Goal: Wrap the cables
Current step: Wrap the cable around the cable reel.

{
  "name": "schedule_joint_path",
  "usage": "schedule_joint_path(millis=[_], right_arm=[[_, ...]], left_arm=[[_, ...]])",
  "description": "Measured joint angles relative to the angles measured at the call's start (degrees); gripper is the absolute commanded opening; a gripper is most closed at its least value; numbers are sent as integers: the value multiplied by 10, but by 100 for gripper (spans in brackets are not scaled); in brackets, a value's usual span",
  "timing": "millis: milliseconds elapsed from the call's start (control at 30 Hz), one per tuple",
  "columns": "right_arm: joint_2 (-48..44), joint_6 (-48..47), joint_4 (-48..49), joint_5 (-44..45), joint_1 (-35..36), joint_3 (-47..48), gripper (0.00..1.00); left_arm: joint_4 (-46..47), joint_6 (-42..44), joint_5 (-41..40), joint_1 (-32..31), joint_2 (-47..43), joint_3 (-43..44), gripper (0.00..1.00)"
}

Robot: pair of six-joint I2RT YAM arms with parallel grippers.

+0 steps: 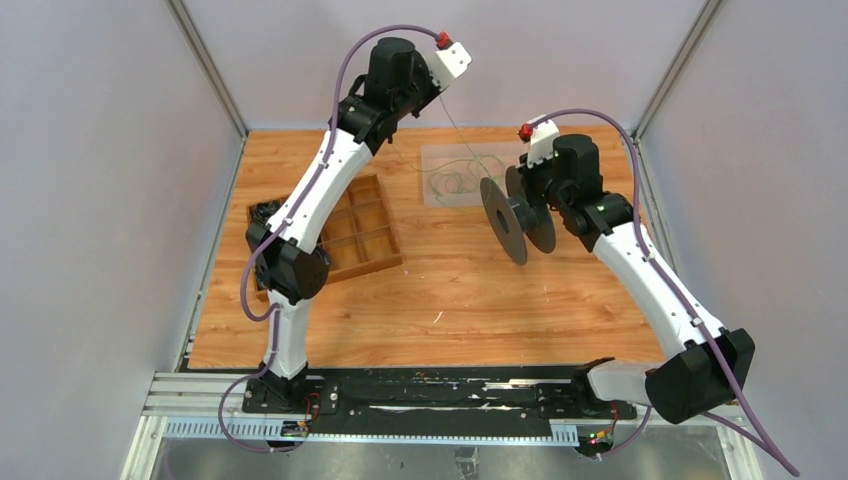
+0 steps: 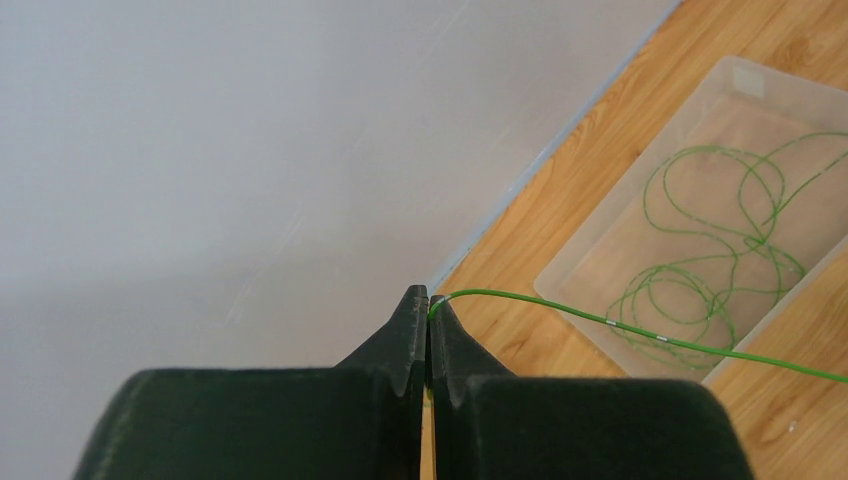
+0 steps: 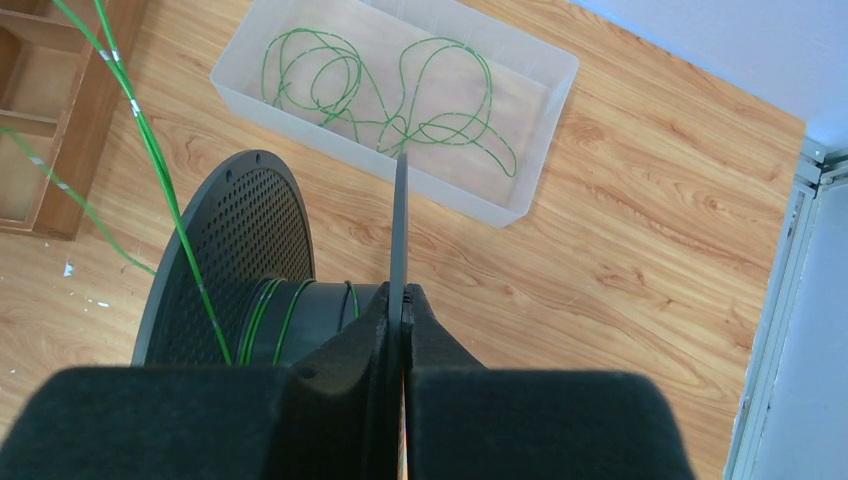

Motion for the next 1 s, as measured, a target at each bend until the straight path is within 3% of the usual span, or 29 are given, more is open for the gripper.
schedule_joint_path(millis=[533, 1000], right_arm=[[-3, 1, -36, -9, 0, 36, 1], [-3, 15, -54, -33, -4, 62, 1]], left_arm=[[19, 12, -5, 15, 3, -121, 0], [42, 30, -10, 34, 3, -176, 0]])
